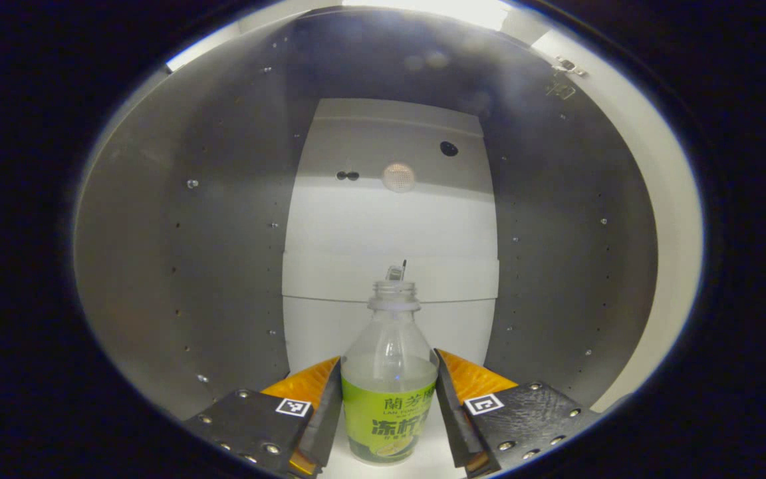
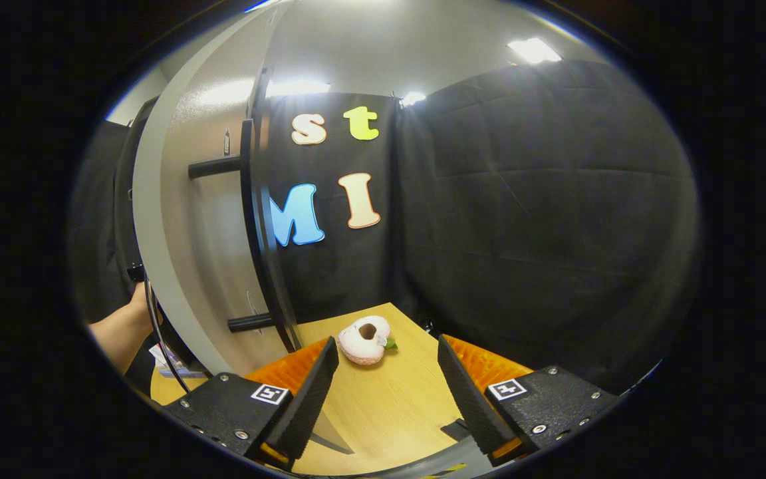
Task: Open the cabinet door with the right hand, grasp the bottle in the cabinet with the left hand and place it on the coaster, then close the cabinet door with the right hand.
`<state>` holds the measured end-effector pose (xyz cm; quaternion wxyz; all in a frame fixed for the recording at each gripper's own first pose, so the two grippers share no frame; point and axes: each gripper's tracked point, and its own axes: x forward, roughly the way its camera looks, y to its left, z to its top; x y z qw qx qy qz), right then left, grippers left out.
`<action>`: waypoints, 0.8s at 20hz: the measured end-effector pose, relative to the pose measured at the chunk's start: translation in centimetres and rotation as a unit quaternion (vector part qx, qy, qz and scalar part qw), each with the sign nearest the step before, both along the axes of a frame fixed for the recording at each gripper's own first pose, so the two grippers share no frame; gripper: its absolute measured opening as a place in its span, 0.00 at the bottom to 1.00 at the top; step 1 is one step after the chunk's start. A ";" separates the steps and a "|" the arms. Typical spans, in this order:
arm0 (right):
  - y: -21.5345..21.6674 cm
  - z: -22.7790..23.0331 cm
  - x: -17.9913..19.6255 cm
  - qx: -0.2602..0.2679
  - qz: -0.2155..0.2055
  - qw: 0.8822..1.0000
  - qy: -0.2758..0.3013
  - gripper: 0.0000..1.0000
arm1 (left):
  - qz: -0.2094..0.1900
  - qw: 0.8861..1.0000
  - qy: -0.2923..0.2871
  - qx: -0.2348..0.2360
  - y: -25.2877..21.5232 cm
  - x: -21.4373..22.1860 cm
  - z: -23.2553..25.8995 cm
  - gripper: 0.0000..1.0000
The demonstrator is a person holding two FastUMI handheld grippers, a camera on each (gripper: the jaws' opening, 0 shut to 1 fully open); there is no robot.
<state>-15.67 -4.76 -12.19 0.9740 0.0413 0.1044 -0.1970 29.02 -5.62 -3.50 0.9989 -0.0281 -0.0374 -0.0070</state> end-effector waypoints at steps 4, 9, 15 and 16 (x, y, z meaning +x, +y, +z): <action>-0.2 0.6 -0.2 -0.002 0.023 1.000 -0.015 0.93 | 0.002 1.000 -0.014 -0.006 0.1 -1.8 1.9 0.68; -1.7 0.6 -0.6 0.044 0.072 0.996 -0.039 0.94 | 0.018 0.999 -0.041 0.019 0.1 -3.7 3.2 0.73; -5.9 1.2 -2.5 0.053 0.125 0.990 -0.029 0.93 | 0.067 0.994 -0.072 0.044 -0.1 -9.2 5.9 0.69; -6.2 1.1 -2.9 0.056 0.137 0.989 -0.025 0.94 | 0.077 0.994 -0.073 0.041 -0.1 -10.2 6.6 0.70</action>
